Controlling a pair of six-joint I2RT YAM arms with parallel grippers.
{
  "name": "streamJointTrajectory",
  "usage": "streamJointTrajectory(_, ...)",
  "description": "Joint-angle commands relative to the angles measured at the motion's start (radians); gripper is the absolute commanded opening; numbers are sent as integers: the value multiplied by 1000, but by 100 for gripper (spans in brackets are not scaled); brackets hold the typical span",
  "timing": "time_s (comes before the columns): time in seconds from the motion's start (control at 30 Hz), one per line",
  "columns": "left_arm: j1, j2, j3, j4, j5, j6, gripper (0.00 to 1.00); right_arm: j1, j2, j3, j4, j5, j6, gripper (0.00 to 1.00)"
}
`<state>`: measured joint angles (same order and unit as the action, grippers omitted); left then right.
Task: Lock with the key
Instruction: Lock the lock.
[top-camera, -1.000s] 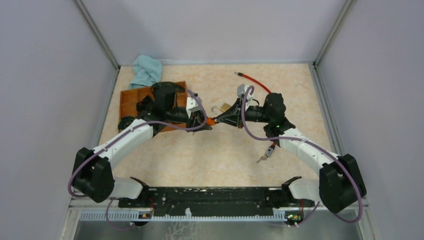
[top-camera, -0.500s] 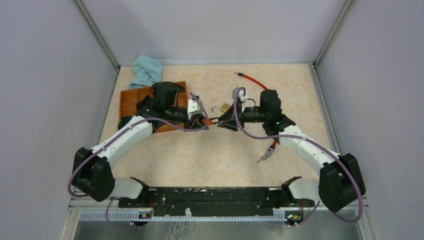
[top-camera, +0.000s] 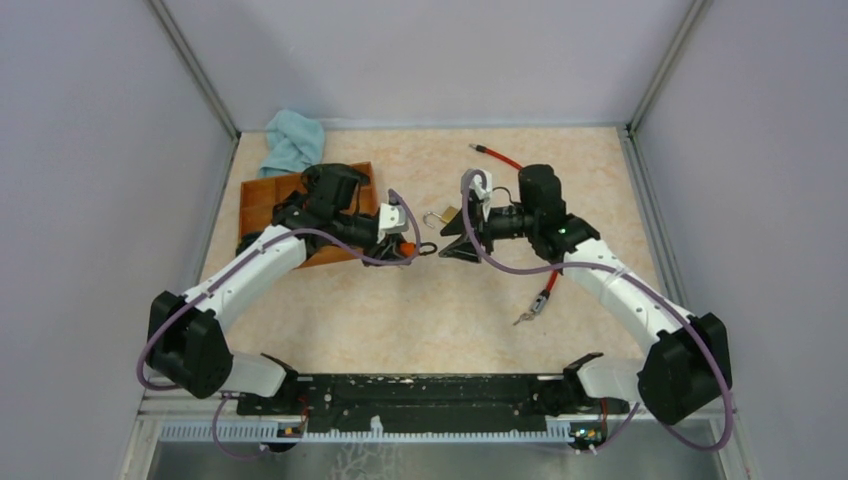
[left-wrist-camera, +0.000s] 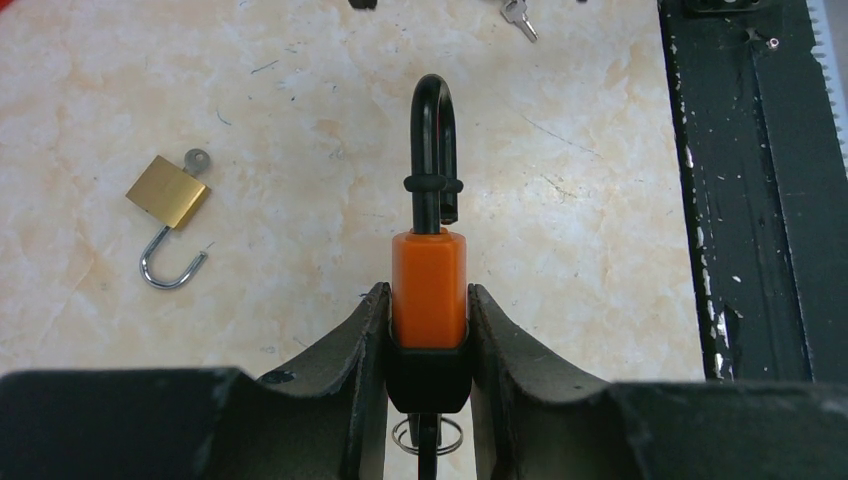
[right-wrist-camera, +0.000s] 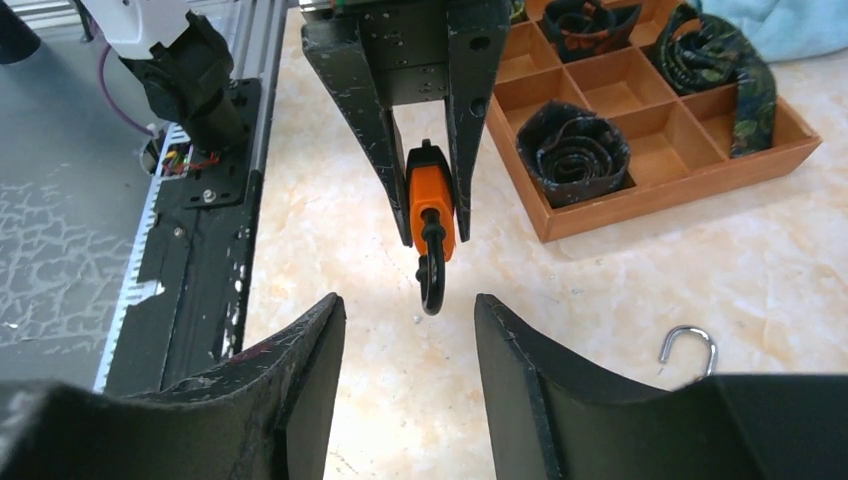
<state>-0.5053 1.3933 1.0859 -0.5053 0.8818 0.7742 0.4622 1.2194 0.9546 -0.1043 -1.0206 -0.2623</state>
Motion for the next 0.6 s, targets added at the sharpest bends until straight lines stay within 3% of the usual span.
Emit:
streamJointTrajectory(0.0,-17,-2,47,-13,16,10,0,44,42,73,-45,2,-41,48)
streamJointTrajectory(0.27,-27,3,45,3,16,-9,0,90,94,80,-50,36,-65,43)
streamJointTrajectory(0.57,-35,13,32,17,16,-16,0,112,135,90,-19,42,-50,25)
